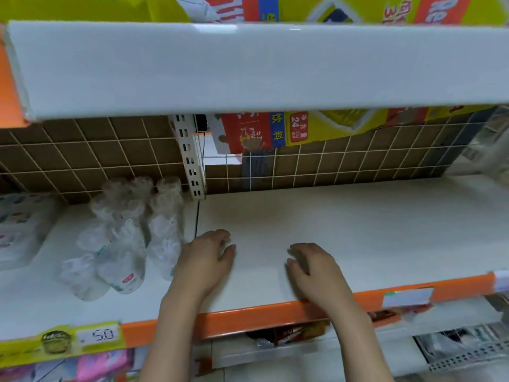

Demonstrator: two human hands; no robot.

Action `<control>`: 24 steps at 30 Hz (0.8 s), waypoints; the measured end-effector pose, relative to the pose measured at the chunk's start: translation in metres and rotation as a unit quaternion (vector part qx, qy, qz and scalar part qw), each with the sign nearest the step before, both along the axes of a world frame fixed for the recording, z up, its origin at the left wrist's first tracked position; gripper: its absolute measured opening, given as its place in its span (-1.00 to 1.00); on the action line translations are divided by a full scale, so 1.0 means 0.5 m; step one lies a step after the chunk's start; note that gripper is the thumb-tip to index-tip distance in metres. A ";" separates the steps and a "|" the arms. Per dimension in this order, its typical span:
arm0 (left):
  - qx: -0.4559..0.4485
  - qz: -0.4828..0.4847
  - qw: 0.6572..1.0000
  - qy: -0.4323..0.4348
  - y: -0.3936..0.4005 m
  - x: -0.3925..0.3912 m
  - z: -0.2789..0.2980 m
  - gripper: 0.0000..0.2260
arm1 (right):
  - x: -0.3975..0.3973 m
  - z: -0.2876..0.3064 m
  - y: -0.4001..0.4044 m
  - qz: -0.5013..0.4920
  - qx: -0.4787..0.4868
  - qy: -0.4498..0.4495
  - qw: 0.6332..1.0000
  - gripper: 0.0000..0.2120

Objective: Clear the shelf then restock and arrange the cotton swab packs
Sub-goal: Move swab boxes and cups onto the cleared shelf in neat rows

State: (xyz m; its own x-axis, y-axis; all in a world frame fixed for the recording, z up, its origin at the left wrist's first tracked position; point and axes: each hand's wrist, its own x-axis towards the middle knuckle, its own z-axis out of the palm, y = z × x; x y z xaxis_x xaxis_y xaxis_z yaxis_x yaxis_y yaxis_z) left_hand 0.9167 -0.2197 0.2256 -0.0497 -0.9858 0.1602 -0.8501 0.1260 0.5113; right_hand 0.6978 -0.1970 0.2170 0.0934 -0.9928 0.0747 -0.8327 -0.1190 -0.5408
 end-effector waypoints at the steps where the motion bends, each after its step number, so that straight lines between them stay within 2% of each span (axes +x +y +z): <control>1: 0.002 -0.003 1.000 -0.002 -0.001 -0.011 -0.001 -0.71 | -0.009 -0.004 -0.001 0.002 0.001 -0.003 1.000 -0.65; 6: 0.014 -0.003 1.000 -0.008 -0.004 -0.092 -0.007 -0.70 | -0.095 -0.018 -0.010 -0.008 0.002 -0.009 1.000 -0.65; 11: 0.011 0.015 1.000 0.007 -0.006 -0.237 -0.026 -0.71 | -0.243 -0.018 -0.024 0.002 -0.005 0.025 1.000 -0.63; 15: 0.032 -0.010 0.999 0.020 -0.004 -0.400 -0.022 -0.66 | -0.385 -0.011 -0.034 0.002 0.000 0.036 0.999 -0.47; 18: 0.039 -0.020 0.999 0.024 -0.004 -0.494 -0.020 -0.56 | -0.474 -0.011 -0.041 -0.008 -0.002 0.036 0.999 -0.52; 22: 0.050 -0.004 0.998 0.028 0.018 -0.548 -0.027 -0.58 | -0.532 -0.017 -0.043 0.011 0.006 0.040 0.999 -0.54; 24: 0.055 0.010 0.998 0.017 0.023 -0.550 -0.027 -0.58 | -0.540 -0.020 -0.046 0.024 0.009 0.031 0.999 -0.61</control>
